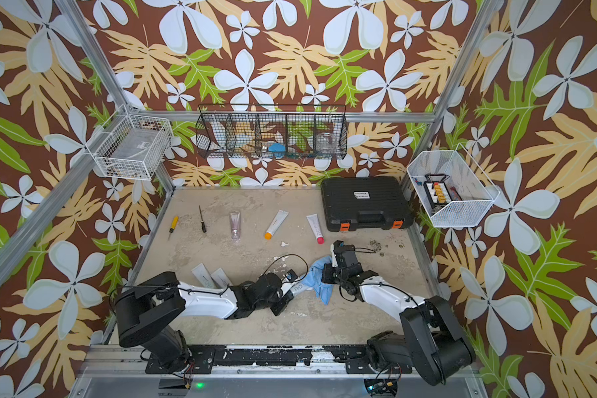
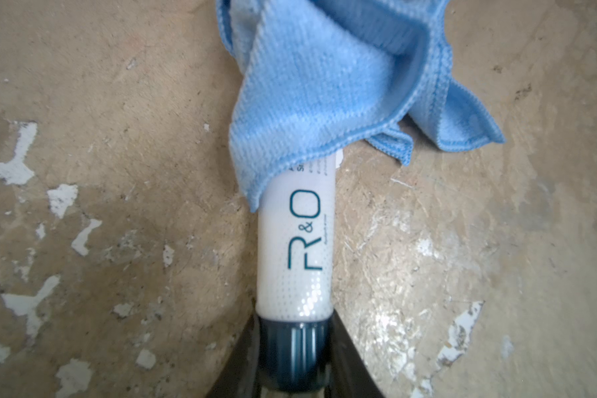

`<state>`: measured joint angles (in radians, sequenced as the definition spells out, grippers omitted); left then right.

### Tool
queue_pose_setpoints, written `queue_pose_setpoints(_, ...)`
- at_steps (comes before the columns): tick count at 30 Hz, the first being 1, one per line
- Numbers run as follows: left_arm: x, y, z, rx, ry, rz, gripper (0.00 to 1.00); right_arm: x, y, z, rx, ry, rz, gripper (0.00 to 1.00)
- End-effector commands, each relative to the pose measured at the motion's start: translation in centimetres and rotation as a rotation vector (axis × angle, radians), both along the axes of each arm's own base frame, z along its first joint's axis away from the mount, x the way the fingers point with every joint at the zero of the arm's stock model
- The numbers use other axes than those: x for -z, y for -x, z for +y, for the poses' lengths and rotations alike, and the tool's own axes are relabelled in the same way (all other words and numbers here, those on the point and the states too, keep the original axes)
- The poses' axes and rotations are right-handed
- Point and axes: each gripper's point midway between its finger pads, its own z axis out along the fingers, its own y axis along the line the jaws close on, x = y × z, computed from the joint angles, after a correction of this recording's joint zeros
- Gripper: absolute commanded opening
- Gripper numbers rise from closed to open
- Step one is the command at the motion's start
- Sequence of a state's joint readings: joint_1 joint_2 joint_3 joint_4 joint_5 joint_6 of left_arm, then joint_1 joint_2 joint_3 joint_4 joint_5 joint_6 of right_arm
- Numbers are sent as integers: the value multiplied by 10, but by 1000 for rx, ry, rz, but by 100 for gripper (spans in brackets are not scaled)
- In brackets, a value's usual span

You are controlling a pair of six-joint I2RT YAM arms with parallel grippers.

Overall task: Wipe the surface of the toothpaste tube
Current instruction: Wipe the dirt from the toothpaste tube.

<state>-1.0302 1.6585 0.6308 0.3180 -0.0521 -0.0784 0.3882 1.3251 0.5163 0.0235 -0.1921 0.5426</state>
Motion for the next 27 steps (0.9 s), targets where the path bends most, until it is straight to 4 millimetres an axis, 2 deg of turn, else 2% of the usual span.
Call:
queue_pose_setpoints(1, -3, -2, -3, -4, 14, -3, 14, 3, -1, 11, -30, -18, 14, 0)
queue_pose_setpoints(5, -3, -2, -2, -8, 10, -4, 14, 16, 7, 23, -59, -13, 48, 0)
queue_pose_setpoints(8, -3, -3, -2, -10, 10, -10, 14, 20, 15, 39, -92, -23, 60, 0)
queue_pose_setpoints(14, -2, -4, -2, -12, 7, -11, 14, 18, 41, 81, -174, -67, 69, 0)
queue_pose_setpoints(16, -3, -4, -2, -15, 10, -12, 14, 16, 46, 89, -187, -70, 59, 0)
queue_pose_setpoints(22, -4, -3, -1, -13, 10, -11, 14, 25, 39, 74, -160, 17, 46, 0)
queue_pose_setpoints(27, -4, -3, -1, -14, 9, -13, 14, 40, 21, 27, -66, 51, 70, 0)
